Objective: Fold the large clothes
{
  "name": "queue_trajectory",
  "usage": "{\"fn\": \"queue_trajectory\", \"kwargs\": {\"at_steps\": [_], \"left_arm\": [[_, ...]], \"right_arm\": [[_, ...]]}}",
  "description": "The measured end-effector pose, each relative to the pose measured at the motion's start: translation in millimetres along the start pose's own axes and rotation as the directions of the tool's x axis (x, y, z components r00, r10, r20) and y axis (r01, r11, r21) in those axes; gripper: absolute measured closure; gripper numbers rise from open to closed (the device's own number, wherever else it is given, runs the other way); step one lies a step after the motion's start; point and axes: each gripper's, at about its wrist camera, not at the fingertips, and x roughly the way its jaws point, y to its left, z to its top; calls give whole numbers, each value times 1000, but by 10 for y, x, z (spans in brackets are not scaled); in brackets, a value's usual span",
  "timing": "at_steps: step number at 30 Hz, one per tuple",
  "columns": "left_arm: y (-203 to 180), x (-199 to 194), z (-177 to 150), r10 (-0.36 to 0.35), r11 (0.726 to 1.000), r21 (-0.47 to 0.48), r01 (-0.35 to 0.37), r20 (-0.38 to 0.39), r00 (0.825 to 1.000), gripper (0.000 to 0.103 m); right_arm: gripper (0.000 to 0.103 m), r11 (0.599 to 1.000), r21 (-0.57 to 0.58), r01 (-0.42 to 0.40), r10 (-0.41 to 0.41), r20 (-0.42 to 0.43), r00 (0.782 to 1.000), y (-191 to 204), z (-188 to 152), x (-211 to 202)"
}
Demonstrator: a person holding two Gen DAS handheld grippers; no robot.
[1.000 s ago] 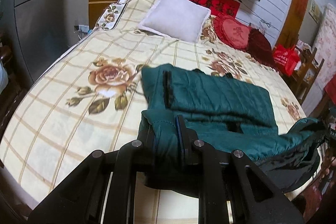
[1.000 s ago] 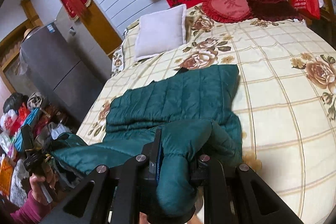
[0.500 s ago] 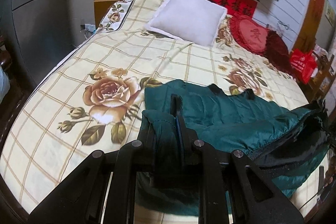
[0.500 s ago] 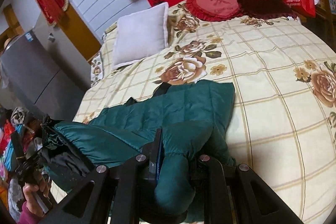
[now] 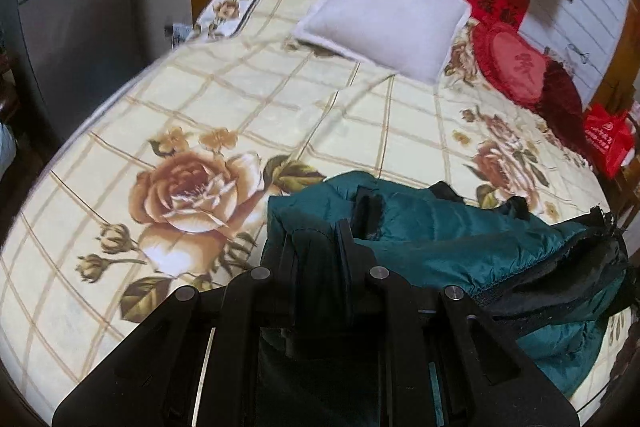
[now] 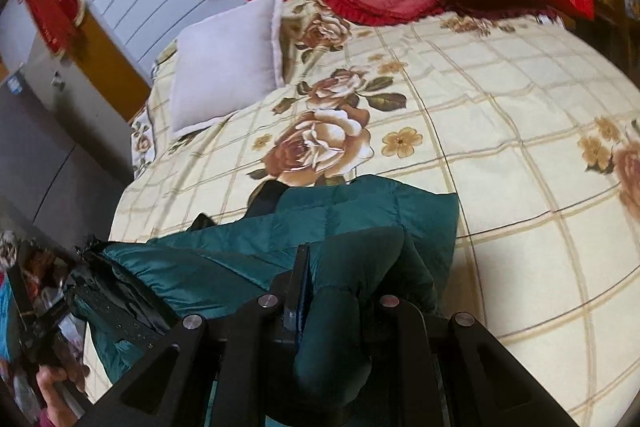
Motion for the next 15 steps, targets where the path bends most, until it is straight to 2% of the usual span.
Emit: {"fn": "queue_trajectory", "kwargs": {"at_steps": [2,5,9,11,12,15], "left_arm": [[-15,151,-10,10,1000,-4,-10,-23,1000,88],[-29,297,-22,15,1000,-6,-15,-46,999,88],[-27,375,-19,-3,1000,-28,2,-54,999,88],[-39,389,-16,-7,1000,-26,6,-52,999,87],[-37,392,-14,-10,1000,-28,8,-52,999,87],[15,398,-4,-37,997,-65,34,-57,998,87]], "right_arm": [[88,999,48,-23,24,-21,1000,-90,4,151],[73,993,87,-86,88,-14,996,-172,24,172],[58,993,59,-99,97,35,995,-97,50,-43],[46,993,43,-112,109,68,992,-38,51,-209],[38,993,32,-111,108,91,990,-3,49,-293],[35,998,-28,-58,62,178,982,141,44,-580]]}}
